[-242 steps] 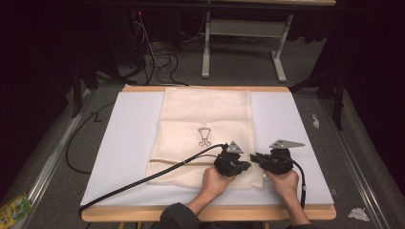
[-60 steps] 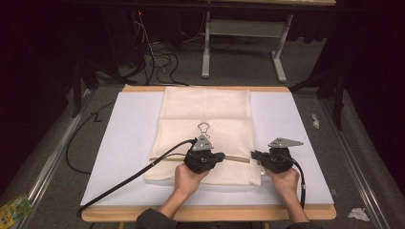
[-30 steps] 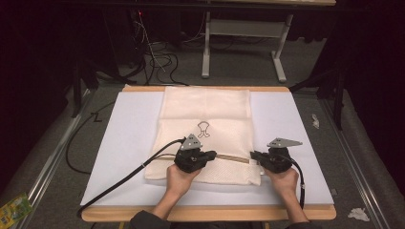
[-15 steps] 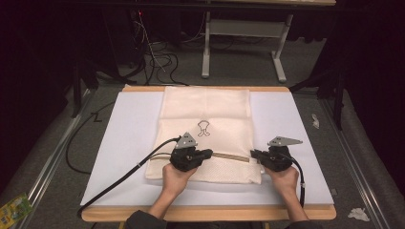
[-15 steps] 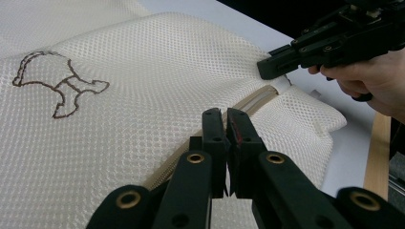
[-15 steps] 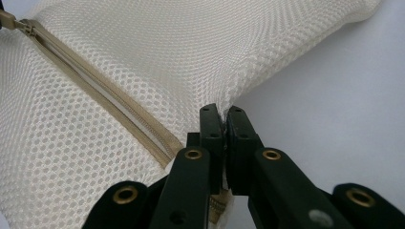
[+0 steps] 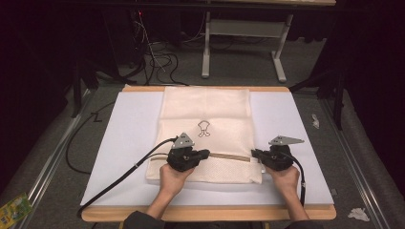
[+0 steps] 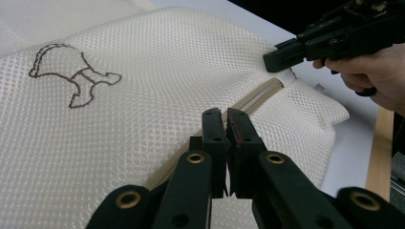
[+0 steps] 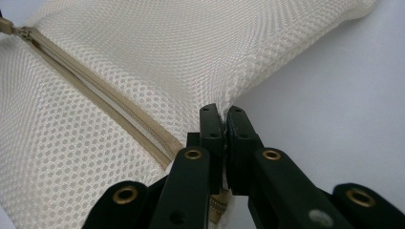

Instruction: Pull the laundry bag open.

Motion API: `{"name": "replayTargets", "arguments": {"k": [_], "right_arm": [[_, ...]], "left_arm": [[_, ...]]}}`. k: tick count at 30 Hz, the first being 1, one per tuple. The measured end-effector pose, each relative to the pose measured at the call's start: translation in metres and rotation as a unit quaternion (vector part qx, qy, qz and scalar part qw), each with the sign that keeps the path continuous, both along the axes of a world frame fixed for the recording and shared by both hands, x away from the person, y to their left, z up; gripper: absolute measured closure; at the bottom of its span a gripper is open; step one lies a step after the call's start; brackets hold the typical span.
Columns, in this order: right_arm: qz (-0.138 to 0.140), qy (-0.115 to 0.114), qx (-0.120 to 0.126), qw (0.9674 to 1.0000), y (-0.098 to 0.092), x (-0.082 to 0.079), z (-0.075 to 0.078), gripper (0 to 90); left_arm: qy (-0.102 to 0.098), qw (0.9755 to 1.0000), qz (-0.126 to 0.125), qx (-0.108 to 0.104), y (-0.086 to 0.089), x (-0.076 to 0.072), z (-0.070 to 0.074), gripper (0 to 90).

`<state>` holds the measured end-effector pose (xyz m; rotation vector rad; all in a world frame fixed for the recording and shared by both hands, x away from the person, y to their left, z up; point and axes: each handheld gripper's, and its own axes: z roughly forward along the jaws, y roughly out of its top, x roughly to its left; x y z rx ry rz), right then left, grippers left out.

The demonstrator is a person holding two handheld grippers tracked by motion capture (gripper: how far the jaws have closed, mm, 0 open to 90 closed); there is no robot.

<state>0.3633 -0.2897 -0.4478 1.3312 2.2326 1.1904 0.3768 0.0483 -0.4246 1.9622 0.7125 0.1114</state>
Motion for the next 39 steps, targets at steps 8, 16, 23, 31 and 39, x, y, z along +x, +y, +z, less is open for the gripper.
{"name": "replayTargets", "arguments": {"k": [8, 16, 23, 31, 39], "right_arm": [[0.002, 0.000, 0.004, 1.0000, 0.001, 0.001, -0.001, 88.5], [0.003, -0.001, 0.004, 1.0000, 0.001, 0.001, -0.001, 88.5], [0.001, -0.001, 0.005, 1.0000, 0.001, 0.000, -0.001, 88.5], [0.004, 0.001, 0.005, 1.0000, 0.002, 0.001, -0.001, 88.5], [0.003, -0.002, 0.006, 1.0000, 0.002, 0.001, -0.001, 88.5]], "left_arm": [[-0.003, 1.0000, 0.002, 0.002, 0.003, -0.001, 0.000, 87.2], [-0.009, 0.9999, 0.007, 0.004, 0.009, -0.002, 0.002, 87.2], [-0.002, 0.9999, 0.011, -0.005, 0.012, -0.002, -0.001, 87.2], [-0.003, 0.9999, 0.011, -0.004, 0.015, -0.002, 0.001, 87.1], [-0.001, 0.9997, 0.021, -0.009, 0.024, -0.002, 0.002, 87.2]]}}
